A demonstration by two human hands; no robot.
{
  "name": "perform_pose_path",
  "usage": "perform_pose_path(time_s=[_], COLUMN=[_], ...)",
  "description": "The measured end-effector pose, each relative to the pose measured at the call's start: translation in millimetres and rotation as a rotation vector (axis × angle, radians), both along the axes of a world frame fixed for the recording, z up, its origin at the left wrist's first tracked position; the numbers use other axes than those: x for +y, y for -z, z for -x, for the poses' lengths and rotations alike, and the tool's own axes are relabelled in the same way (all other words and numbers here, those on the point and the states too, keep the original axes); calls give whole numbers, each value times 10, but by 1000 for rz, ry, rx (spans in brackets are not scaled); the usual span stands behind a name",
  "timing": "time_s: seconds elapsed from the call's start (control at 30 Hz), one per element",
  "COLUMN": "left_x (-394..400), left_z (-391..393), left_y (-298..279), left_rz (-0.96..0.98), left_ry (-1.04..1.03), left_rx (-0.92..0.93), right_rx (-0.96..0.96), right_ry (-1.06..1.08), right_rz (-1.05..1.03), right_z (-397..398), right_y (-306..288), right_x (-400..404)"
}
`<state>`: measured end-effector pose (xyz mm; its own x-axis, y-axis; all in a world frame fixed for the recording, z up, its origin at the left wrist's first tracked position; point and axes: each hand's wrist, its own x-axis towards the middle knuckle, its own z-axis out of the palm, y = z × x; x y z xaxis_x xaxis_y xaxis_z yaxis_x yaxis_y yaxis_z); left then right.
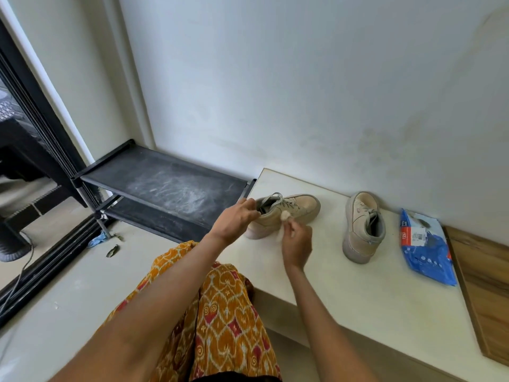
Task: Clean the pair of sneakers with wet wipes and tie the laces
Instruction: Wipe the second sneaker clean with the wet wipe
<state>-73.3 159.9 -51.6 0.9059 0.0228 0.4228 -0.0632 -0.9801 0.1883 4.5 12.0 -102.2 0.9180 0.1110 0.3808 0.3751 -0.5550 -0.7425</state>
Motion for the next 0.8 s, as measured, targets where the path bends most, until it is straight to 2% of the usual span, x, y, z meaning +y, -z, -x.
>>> perform_pose_path(time_s=[0.07,0.13,0.23,0.37,0.47,0.57,0.73,0.8], left_x=[82,129,121,89,115,119,101,135], left_z=[-16,-18,-42,-78,-69,-73,-93,-107], left_y=[-30,-37,-12,38,80,101,109,116], left_rz=[-17,-29,-18,9,29,31,28,21], left_ry=[14,6,-12,-35,-29,-35,-51,-42], left_rx=[-2,-3,-21,-52,-65,-70,-61,-56], right_rx=[-109,-102,-22,177,121,20,120,61], right_ry=[-93,-80,36,158,96,27,131,95], right_rz=[40,39,-27,-166,-192,-116,-127,-121], right_z=[188,212,85,-30,51,154,-29,14], right_y=[28,60,86,0,-23,54,-42,-59], right_x=[139,244,288,386,491,395,354,422])
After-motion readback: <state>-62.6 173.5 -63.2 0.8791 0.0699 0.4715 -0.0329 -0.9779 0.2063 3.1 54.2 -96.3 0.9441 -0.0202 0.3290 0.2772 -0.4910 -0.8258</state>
